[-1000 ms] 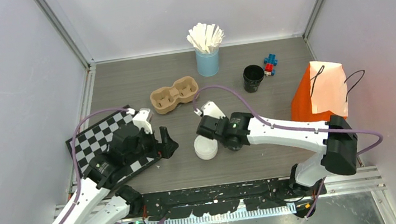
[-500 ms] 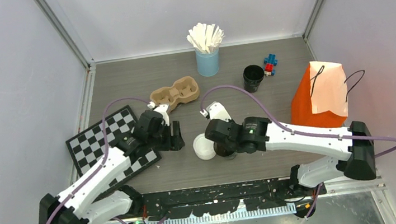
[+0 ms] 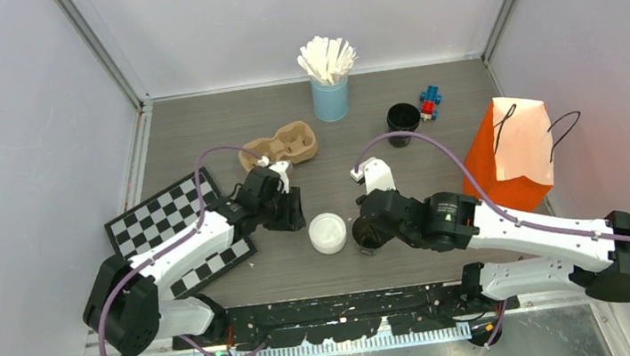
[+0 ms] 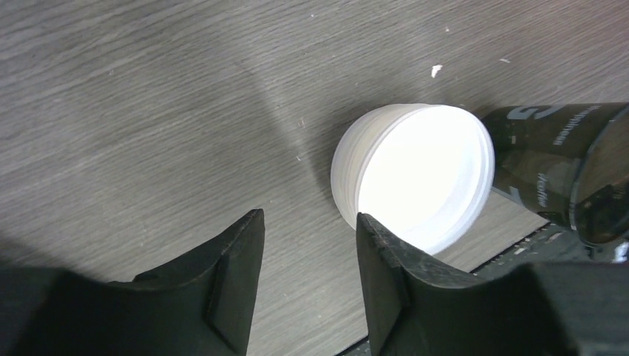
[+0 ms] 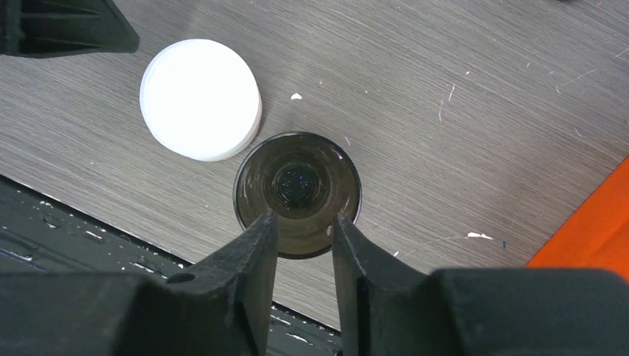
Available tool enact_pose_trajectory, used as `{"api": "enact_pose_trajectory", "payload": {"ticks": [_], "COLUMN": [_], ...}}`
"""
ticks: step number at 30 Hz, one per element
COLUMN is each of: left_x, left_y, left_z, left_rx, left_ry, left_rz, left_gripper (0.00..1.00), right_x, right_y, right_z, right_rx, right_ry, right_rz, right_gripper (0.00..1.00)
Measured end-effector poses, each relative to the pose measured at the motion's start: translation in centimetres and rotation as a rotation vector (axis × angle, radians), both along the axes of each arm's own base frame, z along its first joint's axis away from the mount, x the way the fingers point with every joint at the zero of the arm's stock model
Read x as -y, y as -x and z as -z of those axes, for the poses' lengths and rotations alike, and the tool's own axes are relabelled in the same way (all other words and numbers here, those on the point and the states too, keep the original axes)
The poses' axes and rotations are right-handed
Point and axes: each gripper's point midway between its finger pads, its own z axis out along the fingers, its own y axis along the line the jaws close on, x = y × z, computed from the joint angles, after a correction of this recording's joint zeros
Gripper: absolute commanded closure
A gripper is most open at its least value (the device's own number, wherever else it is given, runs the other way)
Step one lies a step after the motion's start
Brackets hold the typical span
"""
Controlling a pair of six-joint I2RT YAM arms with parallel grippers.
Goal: Pack the takeout coffee
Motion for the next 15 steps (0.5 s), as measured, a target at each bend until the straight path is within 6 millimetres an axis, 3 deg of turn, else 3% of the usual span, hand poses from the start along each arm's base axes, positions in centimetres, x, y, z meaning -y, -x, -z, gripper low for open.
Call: {"api": "enact_pose_trajectory", "payload": {"ticks": [8, 15], "left_x": [0.7, 1.3], "left_y": [-0.4, -1.0], "left_z": [1.1, 2.0], "left_rx": [0.055, 0.072], "left_ry": [-0.069, -0.092], "left_rz": [0.052, 0.091], "left_gripper": [0.54, 0.58], "right_x": [0.8, 0.9], "right_y": [0.3, 0.4], "right_z": [-0.9, -1.5], "right_rx": [0.03, 0.045], "right_ry": [-0.113, -0.172], "right_rz": [0.034, 0.046], "right_gripper": [0.37, 0.35]}}
